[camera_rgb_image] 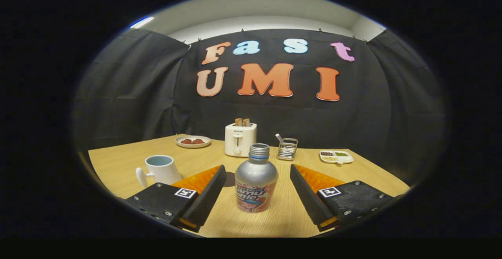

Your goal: Take the bottle from table, then pour the juice into the cup, finally place the bottle on the coaster

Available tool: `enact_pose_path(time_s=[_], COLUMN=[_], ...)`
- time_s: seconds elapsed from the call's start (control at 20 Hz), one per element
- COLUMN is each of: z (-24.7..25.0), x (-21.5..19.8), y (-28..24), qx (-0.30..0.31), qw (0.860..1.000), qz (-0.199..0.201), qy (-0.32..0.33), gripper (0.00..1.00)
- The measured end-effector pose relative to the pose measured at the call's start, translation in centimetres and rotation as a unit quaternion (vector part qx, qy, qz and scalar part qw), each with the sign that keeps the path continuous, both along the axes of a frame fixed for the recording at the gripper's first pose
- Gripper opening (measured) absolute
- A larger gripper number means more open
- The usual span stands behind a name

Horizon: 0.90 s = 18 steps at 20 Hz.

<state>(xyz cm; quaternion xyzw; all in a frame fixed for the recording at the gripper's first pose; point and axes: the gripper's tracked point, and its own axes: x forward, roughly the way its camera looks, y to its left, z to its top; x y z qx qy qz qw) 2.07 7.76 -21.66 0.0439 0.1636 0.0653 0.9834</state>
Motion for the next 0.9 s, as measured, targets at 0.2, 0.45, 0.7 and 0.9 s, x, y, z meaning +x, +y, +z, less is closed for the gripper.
enact_pose_path(time_s=[0.2,0.45,0.7,0.9], z=[-2.0,-4.2,-5.6,-5.7], x=[0.8,1.3,1.1,1.3], y=[0.9,1.9,1.7,1.7], qx=[0.016,0.021,0.013,0.020], qw=[1.000,0.998,0.998,0.997], qz=[0.005,0.009,0.001,-0.007], qy=[0.023,0.053,0.067,0.070], gripper=[0.97,0.98,0.93,0.83])
